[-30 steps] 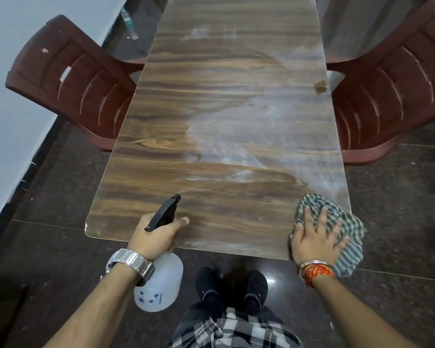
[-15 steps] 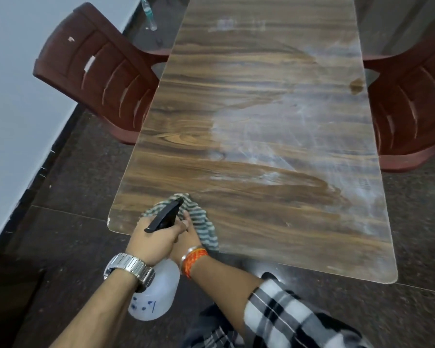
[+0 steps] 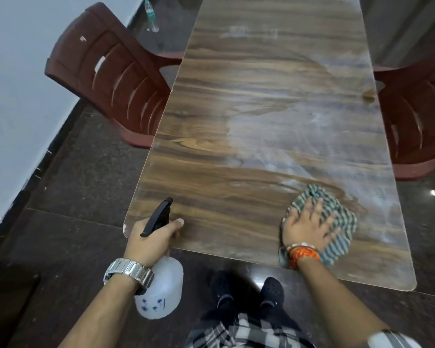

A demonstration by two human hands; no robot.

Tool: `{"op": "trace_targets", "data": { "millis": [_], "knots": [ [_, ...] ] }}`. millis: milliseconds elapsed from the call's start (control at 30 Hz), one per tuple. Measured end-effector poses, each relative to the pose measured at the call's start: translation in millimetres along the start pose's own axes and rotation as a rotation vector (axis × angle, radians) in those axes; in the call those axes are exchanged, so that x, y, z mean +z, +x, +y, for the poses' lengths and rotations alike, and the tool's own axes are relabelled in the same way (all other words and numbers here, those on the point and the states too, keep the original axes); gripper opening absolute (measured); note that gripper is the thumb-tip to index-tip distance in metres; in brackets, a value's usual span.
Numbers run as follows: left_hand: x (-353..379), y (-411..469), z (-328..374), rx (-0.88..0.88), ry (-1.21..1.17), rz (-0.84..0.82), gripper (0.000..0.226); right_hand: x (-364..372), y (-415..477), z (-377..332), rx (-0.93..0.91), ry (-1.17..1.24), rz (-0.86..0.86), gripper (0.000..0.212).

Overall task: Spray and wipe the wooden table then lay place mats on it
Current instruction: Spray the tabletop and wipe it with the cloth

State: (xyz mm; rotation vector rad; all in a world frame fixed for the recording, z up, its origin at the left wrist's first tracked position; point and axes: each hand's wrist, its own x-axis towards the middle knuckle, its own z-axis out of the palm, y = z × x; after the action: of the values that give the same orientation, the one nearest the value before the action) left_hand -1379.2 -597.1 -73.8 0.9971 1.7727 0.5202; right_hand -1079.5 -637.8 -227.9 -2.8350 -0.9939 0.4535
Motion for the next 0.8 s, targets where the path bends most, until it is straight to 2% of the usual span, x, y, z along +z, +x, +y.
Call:
{"op": "trace_targets", "data": {
  "millis": [67, 100, 200, 233, 267, 367, 433, 467, 533, 600, 667, 733, 800],
  "knots": [
    [0, 6, 2, 0.022, -0.008, -0.021, 0.035, 9, -27, -13, -0.040, -0.013, 0.016, 0.064],
    [2, 8, 4, 0.033, -0.011, -0.025, 0.034, 12, -44, -23, -0.161, -0.012, 0.018, 0.063],
    [6, 13, 10, 0.055, 0.014, -0.050, 0.034, 24, -90, -60, -0.706, 0.082, -0.062, 0.053],
    [7, 14, 13, 0.061, 0.021, -0.060, 0.036, 21, -100, -75, -0.783, 0.189, -0.104, 0.045],
    [8, 16, 16, 0.065, 0.016, -0.067, 0.037, 13, -105, -89, -0.755, 0.367, -0.159, 0.038],
    [9, 23, 24, 0.074, -0.026, -0.080, 0.038, -23, -84, -119, -0.344, 0.972, -0.222, 0.027],
    [11, 26, 27, 0.086, -0.038, -0.093, 0.038, -39, -39, -113, -0.188, 1.134, -0.347, 0.023],
    [13, 27, 28, 0.096, -0.035, -0.096, 0.038, -44, -15, -103, -0.152, 1.137, -0.384, 0.020],
    [18, 26, 31, 0.118, -0.021, -0.086, 0.036, -54, 25, -75, -0.110, 0.970, -0.306, 0.024],
    [24, 26, 34, 0.126, -0.014, -0.067, 0.034, -61, 40, -46, -0.124, 0.655, -0.033, 0.031],
    [32, 27, 37, 0.102, -0.029, -0.060, 0.035, -66, 37, -38, -0.280, 0.503, 0.208, 0.043],
    [43, 27, 41, 0.072, -0.054, -0.059, 0.036, -52, 28, -53, -0.495, 0.446, 0.160, 0.048],
    [57, 30, 49, 0.062, -0.049, -0.044, 0.032, -25, 20, -69, -0.642, 0.191, -0.003, 0.052]
  ]
}}
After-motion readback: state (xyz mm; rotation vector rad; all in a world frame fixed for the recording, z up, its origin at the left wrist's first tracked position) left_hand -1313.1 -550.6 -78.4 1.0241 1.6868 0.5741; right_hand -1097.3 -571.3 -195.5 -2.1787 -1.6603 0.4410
